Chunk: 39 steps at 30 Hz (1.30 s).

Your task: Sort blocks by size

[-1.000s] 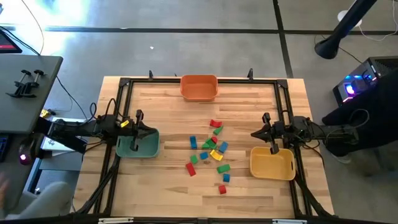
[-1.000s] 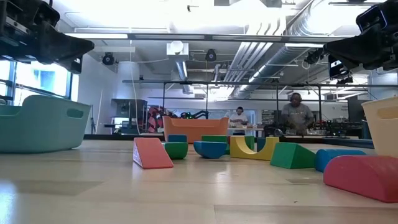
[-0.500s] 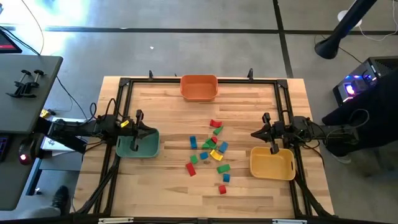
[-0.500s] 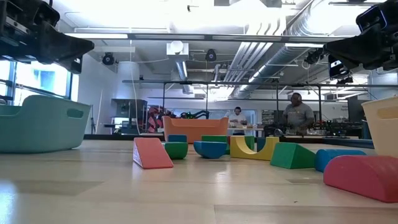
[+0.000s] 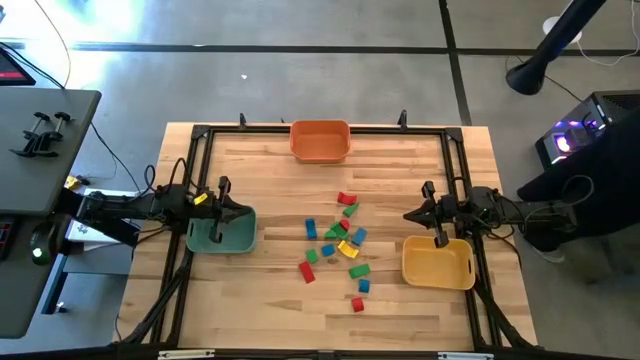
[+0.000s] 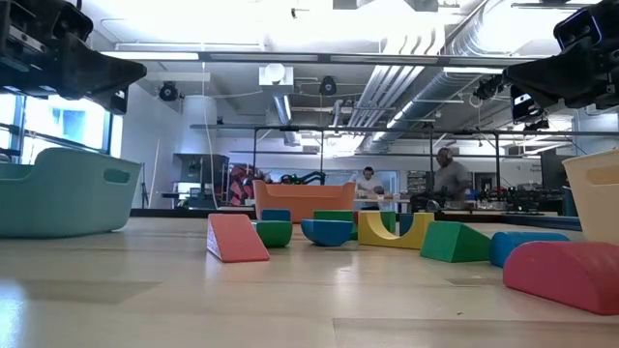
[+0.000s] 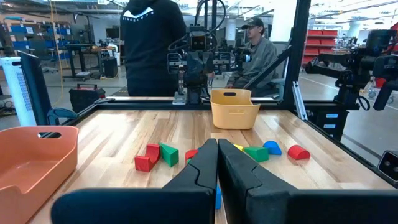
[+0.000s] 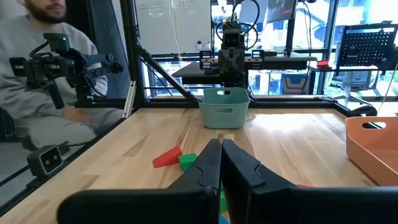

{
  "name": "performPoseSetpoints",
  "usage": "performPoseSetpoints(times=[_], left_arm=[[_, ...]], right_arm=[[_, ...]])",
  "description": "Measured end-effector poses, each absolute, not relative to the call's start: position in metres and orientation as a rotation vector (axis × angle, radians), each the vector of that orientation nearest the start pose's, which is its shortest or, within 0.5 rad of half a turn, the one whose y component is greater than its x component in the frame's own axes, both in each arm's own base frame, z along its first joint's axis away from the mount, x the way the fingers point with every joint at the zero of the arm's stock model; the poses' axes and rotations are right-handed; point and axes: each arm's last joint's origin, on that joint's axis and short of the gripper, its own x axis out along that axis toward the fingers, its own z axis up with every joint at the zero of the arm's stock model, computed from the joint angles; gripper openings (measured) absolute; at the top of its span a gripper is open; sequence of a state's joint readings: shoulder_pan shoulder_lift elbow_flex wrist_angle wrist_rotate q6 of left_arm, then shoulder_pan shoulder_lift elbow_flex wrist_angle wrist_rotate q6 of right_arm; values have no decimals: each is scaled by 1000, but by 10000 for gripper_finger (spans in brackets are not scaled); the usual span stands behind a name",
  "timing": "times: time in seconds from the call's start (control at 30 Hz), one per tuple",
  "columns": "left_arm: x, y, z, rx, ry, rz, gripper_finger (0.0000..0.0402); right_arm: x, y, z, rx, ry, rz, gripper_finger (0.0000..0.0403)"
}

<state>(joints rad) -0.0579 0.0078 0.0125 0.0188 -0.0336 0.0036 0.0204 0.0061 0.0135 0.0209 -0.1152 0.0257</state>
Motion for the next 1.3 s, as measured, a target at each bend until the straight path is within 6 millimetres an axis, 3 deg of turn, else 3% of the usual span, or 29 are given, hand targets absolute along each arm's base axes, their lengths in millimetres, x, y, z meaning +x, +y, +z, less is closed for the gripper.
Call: performPoseSetpoints(times=[0.6,1.0,1.3], left_arm=[[97,-5,169,-1,-24,-25,0],[95,-5,185,-264,-189,-59,0],[103,-7,192,-169,-234,-100,0]], right_arm=[[97,5,170,24,-27,136,0],[97,5,170,25,-26,136,0],[97,5,170,24,-26,136,0]])
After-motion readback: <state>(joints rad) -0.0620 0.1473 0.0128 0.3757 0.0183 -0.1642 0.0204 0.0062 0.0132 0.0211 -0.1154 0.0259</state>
